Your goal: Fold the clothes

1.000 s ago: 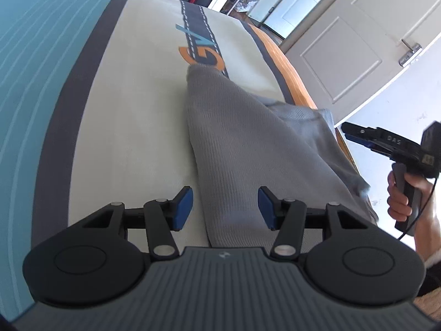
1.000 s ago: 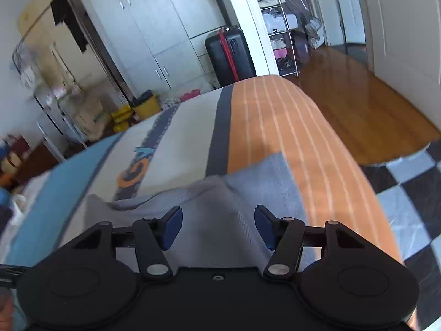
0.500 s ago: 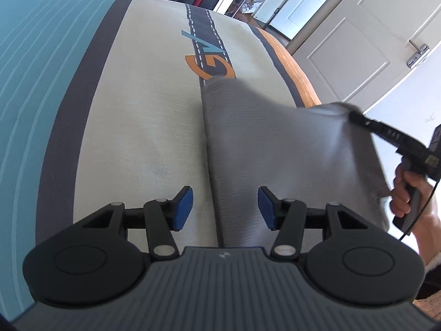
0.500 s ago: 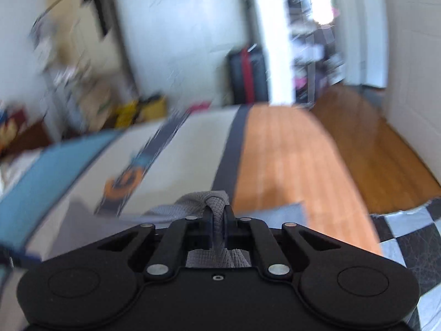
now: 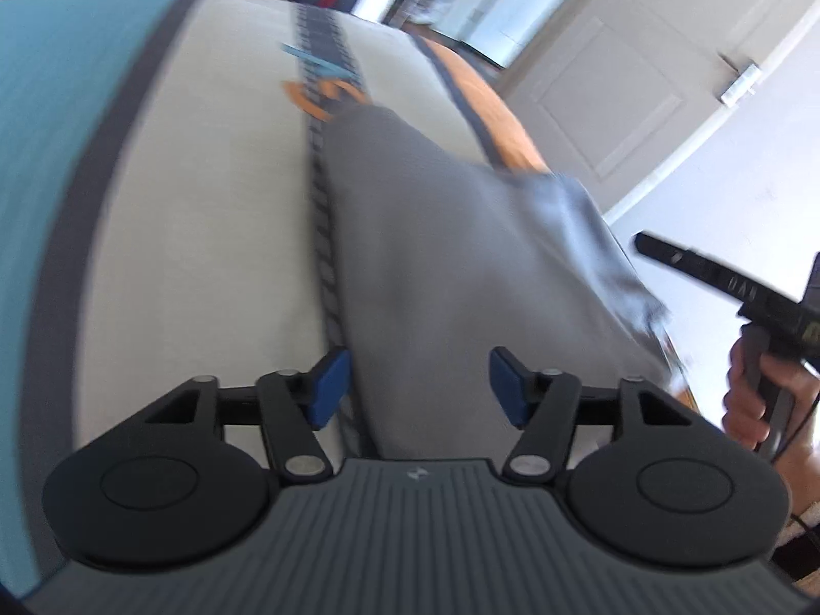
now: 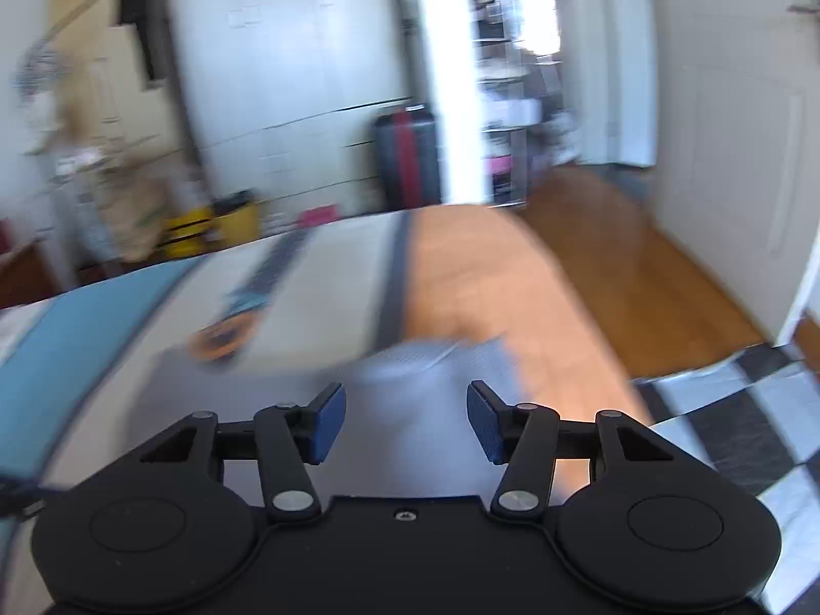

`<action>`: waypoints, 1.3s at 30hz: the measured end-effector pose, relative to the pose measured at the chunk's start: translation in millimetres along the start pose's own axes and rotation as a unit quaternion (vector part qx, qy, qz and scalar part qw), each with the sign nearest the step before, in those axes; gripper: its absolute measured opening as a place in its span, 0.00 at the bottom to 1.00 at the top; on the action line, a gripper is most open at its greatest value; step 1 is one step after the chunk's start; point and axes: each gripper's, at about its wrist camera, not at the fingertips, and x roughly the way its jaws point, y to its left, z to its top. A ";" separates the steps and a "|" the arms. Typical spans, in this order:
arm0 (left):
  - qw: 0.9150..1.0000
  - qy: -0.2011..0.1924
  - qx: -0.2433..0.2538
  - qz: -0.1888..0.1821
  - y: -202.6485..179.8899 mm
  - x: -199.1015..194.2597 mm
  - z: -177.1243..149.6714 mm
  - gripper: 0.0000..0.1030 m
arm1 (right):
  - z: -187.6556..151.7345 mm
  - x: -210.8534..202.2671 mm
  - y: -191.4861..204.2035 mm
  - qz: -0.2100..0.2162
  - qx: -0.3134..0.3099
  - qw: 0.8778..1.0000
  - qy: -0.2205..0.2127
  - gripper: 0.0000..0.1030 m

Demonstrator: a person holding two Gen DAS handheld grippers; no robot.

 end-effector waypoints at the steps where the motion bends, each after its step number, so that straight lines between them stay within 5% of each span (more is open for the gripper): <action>1: 1.000 0.002 0.003 -0.004 -1.8 -1.0 -4.8 0.62 | -13.9 -4.3 5.9 0.002 -0.011 1.000 0.012 0.56; 3: 1.000 0.006 0.009 -0.012 -5.4 -3.0 -14.5 0.62 | -42.1 -12.4 16.7 0.001 -0.035 0.999 0.035 0.57; 6: 1.000 0.011 0.016 -0.023 -9.8 -6.1 -27.4 0.62 | -88.2 -19.4 16.9 -0.059 -0.079 0.992 0.078 0.58; 7: 1.000 0.014 0.012 -0.021 -7.7 -7.6 -27.1 0.62 | -100.2 -25.2 12.2 -0.072 -0.080 0.992 0.074 0.65; 13: 1.000 0.027 0.001 -0.002 -1.7 -12.0 -23.2 0.63 | -111.5 -78.2 -25.0 -0.085 0.025 0.995 0.034 0.69; 16: 1.000 0.020 0.007 0.006 -6.2 -16.6 -25.2 0.62 | -113.1 -94.9 -25.4 -0.133 0.046 0.990 0.028 0.70; 19: 1.000 -0.006 0.001 -0.020 -13.5 -27.2 -23.0 0.62 | -126.7 -108.1 -49.4 -0.015 0.170 0.985 0.024 0.71; 22: 0.998 -0.028 0.014 -0.053 -28.8 -35.8 -15.8 0.62 | -160.0 -87.7 -72.3 0.134 0.356 0.924 0.050 0.71; 25: 0.995 -0.043 0.053 -0.067 -49.9 -35.8 -9.7 0.61 | -171.3 -78.6 -66.4 0.117 0.382 0.916 0.022 0.71; 30: 0.993 0.003 0.018 -0.114 -66.8 3.3 -3.8 0.61 | -157.7 -59.9 -58.8 0.049 0.397 0.916 -0.027 0.73; 33: 0.996 0.063 0.017 -0.066 -70.4 31.1 -6.7 0.58 | -149.8 -44.6 -60.7 0.019 0.415 0.908 -0.060 0.79; 36: 0.995 0.067 -0.014 -0.075 -59.6 29.1 -4.2 0.58 | -144.6 -27.8 -76.3 0.030 0.430 0.899 -0.075 0.78; 39: 0.993 0.069 -0.043 -0.082 -48.0 25.3 -0.8 0.58 | -137.2 -24.1 -79.7 0.012 0.400 0.914 -0.062 0.50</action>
